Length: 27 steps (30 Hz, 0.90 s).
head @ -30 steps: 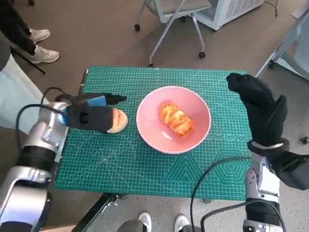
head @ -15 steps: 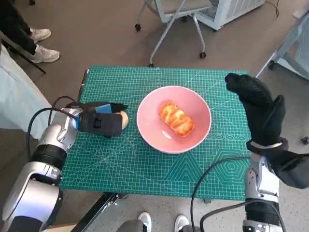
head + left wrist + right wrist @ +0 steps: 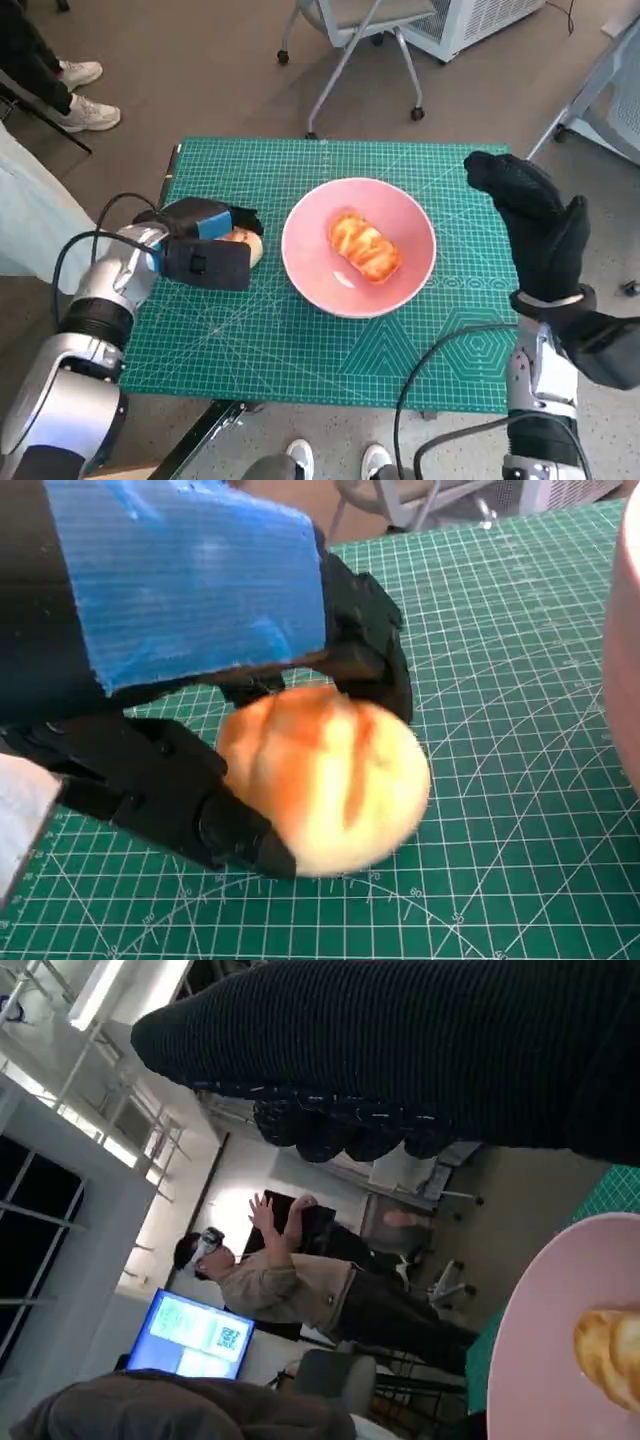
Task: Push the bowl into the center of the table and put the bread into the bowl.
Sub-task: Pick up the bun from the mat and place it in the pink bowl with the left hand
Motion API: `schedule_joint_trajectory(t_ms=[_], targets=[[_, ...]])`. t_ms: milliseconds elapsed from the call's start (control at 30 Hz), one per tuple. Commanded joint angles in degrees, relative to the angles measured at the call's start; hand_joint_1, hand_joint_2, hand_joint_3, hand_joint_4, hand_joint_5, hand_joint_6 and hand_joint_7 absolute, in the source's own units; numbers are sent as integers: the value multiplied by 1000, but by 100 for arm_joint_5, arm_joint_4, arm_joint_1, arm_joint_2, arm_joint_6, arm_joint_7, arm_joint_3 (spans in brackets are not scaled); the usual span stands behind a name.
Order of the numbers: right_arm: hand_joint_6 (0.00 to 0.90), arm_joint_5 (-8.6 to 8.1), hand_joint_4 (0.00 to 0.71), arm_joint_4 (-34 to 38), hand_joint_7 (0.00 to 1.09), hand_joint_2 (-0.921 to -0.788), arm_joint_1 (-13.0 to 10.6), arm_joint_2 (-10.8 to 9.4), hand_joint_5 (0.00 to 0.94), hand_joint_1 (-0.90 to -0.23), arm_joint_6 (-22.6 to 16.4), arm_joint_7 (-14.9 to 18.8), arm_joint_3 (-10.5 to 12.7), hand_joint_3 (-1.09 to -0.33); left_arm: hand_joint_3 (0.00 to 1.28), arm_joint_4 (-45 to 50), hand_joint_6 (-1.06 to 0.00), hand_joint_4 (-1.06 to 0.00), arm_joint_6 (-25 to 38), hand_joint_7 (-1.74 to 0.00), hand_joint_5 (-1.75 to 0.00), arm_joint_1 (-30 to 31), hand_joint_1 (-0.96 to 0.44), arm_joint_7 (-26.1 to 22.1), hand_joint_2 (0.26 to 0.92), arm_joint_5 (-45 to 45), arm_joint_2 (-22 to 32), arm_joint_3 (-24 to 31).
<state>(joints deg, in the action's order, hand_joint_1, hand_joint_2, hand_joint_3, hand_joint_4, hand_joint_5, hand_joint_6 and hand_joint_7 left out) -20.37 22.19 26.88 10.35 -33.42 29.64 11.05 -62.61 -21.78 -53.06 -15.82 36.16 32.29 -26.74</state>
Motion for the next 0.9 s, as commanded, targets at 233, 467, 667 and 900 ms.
schedule_joint_trajectory(t_ms=[233, 467, 667, 900], targets=[[2, -55, 171, 0, 511, -921, -120, -48, 0, -687, 93, 38, -17, -807, 54, 948, -669, -693, -228, -1053, -1229, 113, 2, -309, 919, -386, 587, 468], [1, -79, 173, 53, 517, -921, -106, -54, 1, -690, 69, 66, 1, -803, 37, 2698, -689, -778, -255, -1055, -1114, 570, 3, -338, 903, -1010, 959, 1279], [2, -69, 174, 99, 518, -921, -72, -86, 1, -692, 57, 62, -10, -801, 20, 4195, -707, -837, -58, -1077, -1008, 944, 3, -317, 893, -1419, 1025, 1889], [1, -92, 174, 158, 519, -921, -27, -131, 1, -692, 65, 81, -21, -801, 10, 5361, -733, -872, 258, -1056, -963, 1172, 3, -107, 884, -1455, 858, 2307]])
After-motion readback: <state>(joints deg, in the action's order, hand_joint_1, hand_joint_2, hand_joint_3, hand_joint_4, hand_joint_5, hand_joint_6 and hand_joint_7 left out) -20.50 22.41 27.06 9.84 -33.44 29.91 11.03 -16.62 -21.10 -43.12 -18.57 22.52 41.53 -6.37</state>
